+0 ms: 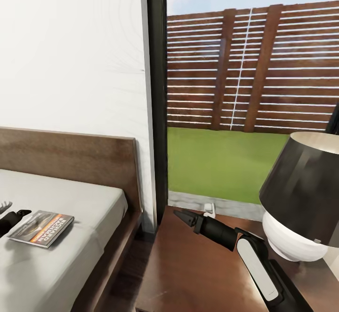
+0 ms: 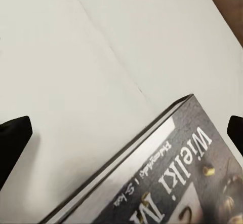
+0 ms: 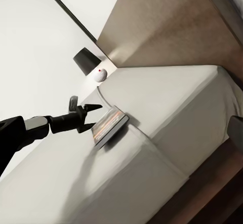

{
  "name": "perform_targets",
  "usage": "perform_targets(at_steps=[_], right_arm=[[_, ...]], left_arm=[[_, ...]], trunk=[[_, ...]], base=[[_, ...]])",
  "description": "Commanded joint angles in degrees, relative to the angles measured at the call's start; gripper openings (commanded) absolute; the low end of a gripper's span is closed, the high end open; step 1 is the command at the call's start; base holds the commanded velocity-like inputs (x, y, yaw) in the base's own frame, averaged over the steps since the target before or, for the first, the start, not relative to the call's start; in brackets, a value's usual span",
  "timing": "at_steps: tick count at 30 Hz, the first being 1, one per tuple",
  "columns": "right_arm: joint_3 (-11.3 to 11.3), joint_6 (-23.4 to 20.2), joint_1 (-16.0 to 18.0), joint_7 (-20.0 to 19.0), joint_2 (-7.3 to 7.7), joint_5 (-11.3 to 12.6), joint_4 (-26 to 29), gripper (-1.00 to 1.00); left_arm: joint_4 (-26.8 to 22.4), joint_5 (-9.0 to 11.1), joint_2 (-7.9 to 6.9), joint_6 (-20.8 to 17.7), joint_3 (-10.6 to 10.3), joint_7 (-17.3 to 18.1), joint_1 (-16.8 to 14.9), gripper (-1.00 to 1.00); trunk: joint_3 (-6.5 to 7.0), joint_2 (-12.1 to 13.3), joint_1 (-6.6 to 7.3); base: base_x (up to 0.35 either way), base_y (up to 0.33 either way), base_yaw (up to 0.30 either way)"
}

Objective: In the bedroom, move the book from the bed onto either nightstand, and place the two sandals side by side next to the bed.

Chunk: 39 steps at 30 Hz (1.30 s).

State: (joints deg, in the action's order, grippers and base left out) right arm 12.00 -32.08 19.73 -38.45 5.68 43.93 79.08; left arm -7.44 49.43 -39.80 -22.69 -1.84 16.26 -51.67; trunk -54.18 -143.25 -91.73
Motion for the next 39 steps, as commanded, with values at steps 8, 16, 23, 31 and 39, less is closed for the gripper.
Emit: perform_targets(at_steps=[8, 16, 23, 31, 39], right_arm=[[0.0, -0.4, 0.0, 0.1, 0.03, 0.6, 0.0, 1.0], [0.0, -0.4, 0.0, 0.1, 0.03, 0.6, 0.0, 1.0], [0.0, -0.4, 0.0, 0.1, 0.03, 0.6, 0.0, 1.0], [0.0, -0.4, 0.0, 0.1, 0.03, 0.6, 0.0, 1.0], [0.0, -0.4, 0.0, 0.1, 0.03, 0.6, 0.0, 1.0]], left_arm=[[0.1, 0.2, 0.0, -0.3, -0.6, 0.0, 0.0, 1.0], [0.1, 0.2, 0.04, -0.2, -0.6, 0.0, 0.0, 1.0], [0.1, 0.2, 0.06, -0.2, -0.6, 0.0, 0.1, 1.0], [0.1, 0.2, 0.08, -0.2, -0.6, 0.0, 0.0, 1.0], [0.1, 0.2, 0.08, -0.2, -0.6, 0.0, 0.0, 1.0]], trunk=[[-0.07, 0.0, 0.0], [-0.07, 0.0, 0.0], [-0.07, 0.0, 0.0], [-0.07, 0.0, 0.0], [-0.07, 0.0, 0.0]], base=[[0.0, 0.0, 0.0], [0.0, 0.0, 0.0], [0.0, 0.0, 0.0], [0.0, 0.0, 0.0], [0.0, -0.003, 0.0]])
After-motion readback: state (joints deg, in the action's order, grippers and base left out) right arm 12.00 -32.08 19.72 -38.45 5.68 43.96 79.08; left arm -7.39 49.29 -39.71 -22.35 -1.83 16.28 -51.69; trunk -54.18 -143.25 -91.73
